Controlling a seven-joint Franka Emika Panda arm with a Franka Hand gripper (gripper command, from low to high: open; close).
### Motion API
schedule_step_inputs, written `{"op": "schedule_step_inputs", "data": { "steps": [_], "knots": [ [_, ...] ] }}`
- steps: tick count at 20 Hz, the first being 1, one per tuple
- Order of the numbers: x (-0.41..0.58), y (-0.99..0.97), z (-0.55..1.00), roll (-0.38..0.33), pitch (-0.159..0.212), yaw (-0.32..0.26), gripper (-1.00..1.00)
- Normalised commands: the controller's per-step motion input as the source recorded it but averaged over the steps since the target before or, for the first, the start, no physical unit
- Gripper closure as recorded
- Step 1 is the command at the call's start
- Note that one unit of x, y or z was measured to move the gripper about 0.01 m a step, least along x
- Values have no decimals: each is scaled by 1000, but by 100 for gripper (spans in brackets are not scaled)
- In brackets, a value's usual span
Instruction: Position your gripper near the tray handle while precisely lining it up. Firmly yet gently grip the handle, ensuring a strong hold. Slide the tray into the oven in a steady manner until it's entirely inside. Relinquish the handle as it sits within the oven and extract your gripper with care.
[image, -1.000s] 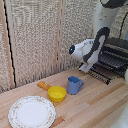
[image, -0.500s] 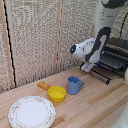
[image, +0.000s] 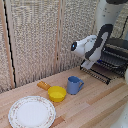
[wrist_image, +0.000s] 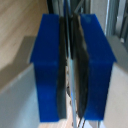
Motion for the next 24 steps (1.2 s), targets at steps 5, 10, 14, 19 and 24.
{"op": "schedule_step_inputs", "data": {
  "steps": [5, 10, 14, 19, 24],
  "knots": [
    [-342, -887, 456, -20, -47, 50, 100],
    [-330, -926, 242, -63, -18, 31, 100],
    [-310, -978, 180, -81, 0, 2, 100],
    [-303, -998, 209, -62, 0, 0, 100],
    [-282, -989, 234, -61, 0, 1, 100]
  ]
}}
